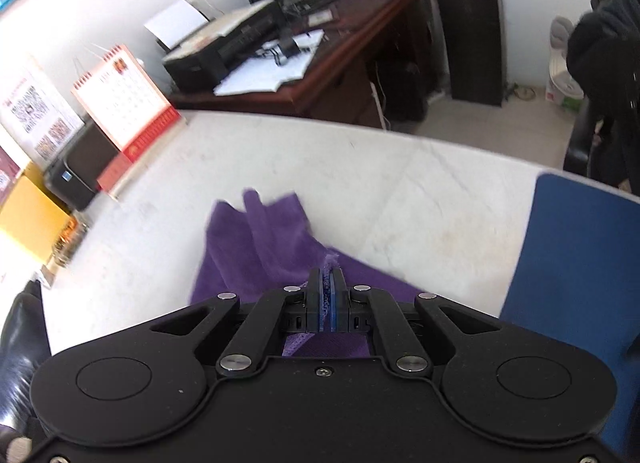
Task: Fold towel
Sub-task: 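Lift the held purple towel edge with the right gripper, then carry the held edge over the towel toward the blue mat, folding it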
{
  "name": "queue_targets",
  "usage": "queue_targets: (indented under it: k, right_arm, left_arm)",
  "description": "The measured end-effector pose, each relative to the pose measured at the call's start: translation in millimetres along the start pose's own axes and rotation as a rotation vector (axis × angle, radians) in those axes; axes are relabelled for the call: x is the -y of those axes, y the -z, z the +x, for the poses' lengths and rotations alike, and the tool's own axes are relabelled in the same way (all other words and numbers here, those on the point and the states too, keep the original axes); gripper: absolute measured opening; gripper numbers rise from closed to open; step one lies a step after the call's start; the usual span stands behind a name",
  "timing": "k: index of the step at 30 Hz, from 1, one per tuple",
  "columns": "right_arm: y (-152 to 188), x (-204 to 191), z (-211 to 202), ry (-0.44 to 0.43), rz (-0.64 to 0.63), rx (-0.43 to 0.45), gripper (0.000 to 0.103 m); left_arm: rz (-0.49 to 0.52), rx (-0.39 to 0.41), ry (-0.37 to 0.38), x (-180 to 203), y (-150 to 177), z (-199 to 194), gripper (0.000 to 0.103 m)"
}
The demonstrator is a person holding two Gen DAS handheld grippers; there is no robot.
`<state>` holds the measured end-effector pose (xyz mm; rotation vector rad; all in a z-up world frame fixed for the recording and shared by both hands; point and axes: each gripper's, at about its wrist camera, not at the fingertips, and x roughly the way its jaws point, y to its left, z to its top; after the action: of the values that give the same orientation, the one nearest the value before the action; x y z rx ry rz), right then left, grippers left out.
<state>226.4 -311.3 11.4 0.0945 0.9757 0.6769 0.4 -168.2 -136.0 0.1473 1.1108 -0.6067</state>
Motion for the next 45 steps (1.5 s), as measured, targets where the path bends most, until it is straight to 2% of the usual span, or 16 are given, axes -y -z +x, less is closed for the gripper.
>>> queue_targets:
  k: [6, 13, 32, 45]
  right_arm:
    - [-12.5, -4.0, -16.1, 0.011, -0.016, 0.033, 0.003]
    - [-0.5, 17.6, -19.6, 0.07, 0.028, 0.022, 0.003]
    - [69.1, 82.7, 36.1, 0.195, 0.154, -0.152, 0.003]
    - [66.4, 63.0, 3.6, 0.174, 0.144, -0.106, 0.003]
  left_arm:
    - [-0.012, -0.005, 0.01, -2.1, 0.5, -2.4, 0.043]
    - [-0.009, -0.005, 0.01, -3.8, 0.6, -4.7, 0.043]
    - [-0.012, -0.009, 0.01, -5.3, -1.9, -4.8, 0.043]
    - [-0.024, -0.011, 0.016, -8.8, -2.8, -7.1, 0.043]
